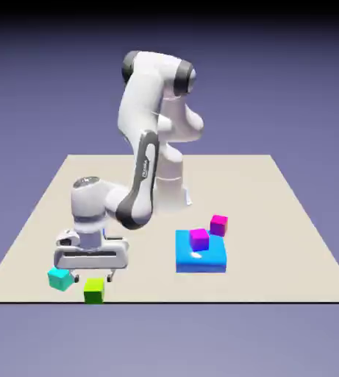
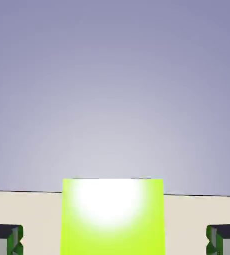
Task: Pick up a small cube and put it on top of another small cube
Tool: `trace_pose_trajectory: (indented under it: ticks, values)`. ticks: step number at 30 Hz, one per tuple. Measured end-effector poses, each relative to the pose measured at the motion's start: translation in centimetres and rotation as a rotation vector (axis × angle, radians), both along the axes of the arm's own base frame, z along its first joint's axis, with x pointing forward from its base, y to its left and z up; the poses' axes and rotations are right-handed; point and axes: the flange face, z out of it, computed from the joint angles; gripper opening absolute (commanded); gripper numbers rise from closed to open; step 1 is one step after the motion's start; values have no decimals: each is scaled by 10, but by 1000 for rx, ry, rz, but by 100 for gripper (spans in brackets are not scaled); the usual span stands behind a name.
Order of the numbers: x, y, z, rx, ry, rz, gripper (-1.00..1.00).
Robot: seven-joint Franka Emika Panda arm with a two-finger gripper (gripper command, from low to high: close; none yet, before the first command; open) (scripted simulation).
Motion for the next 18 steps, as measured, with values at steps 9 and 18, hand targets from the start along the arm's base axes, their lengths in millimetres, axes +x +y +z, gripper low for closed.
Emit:
trace_pose_trajectory:
  ticks: [9, 18]
  values:
    - [-9, 14, 79, -1, 2, 47, -100]
    - [-38, 138, 147, -6, 9, 474, -100]
